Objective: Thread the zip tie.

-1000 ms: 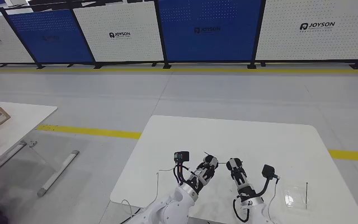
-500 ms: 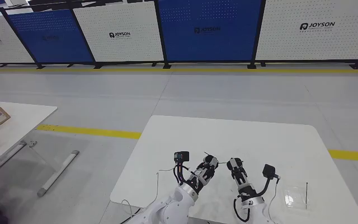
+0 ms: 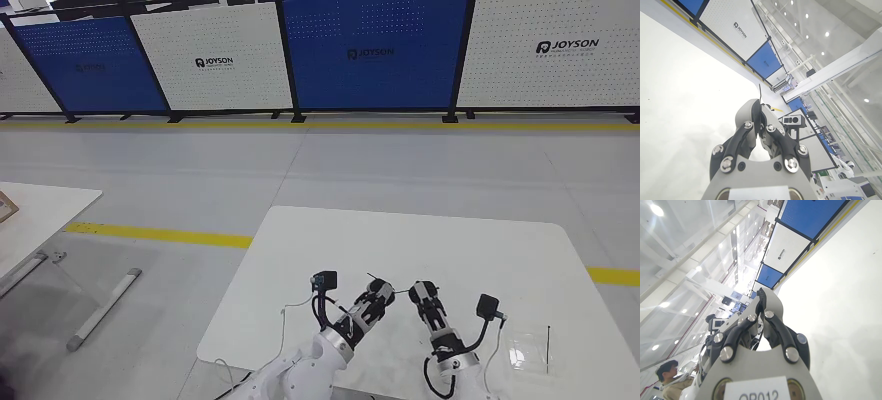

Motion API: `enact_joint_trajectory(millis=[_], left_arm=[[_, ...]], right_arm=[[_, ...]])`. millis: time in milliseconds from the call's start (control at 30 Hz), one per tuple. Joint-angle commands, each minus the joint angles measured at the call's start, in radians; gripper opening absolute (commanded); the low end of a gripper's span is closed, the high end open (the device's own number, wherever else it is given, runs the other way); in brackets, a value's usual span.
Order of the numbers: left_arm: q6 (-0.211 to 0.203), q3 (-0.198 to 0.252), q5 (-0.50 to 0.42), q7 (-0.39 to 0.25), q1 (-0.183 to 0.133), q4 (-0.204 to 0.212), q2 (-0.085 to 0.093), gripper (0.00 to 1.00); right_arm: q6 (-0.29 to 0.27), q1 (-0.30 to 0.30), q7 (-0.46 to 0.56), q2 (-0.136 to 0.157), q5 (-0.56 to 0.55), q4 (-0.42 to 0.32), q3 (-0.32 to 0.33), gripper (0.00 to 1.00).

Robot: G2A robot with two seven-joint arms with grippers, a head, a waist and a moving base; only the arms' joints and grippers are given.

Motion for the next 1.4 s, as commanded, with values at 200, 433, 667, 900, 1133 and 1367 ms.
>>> enact_joint_trajectory(millis=[200,433,667,900,1133,1367], left_arm=[[-0.014,-0.003,0.004,-0.006,0.003,0.004,-0.004,0.00],[0.023,-0.010,-0.031,0.019,-0.004,0.011,-0.013,0.00],[0.037,-0.012,-0.049,0.025,-0.012,0.022,-0.020,0.00],[0.055,-0.015,-0.054,0.029,-0.012,0.027,-0.025,0.00],[0.065,-0.017,-0.060,0.026,-0.018,0.034,-0.031,0.00],[0.077,-0.011,-0.013,0.071,-0.015,0.036,-0.037,0.00]], right_arm=[[0.014,0.026,0.013,-0.006,0.005,0.027,-0.008,0.00],[-0.031,0.037,0.075,-0.006,0.079,0.052,0.011,0.00],[-0.041,0.035,0.080,-0.008,0.070,0.052,0.006,0.00],[-0.040,0.037,0.078,-0.011,0.066,0.055,0.003,0.04],[-0.040,0.035,0.071,-0.013,0.079,0.056,0.007,0.07],[-0.031,0.039,0.081,-0.015,0.083,0.061,0.009,0.14]])
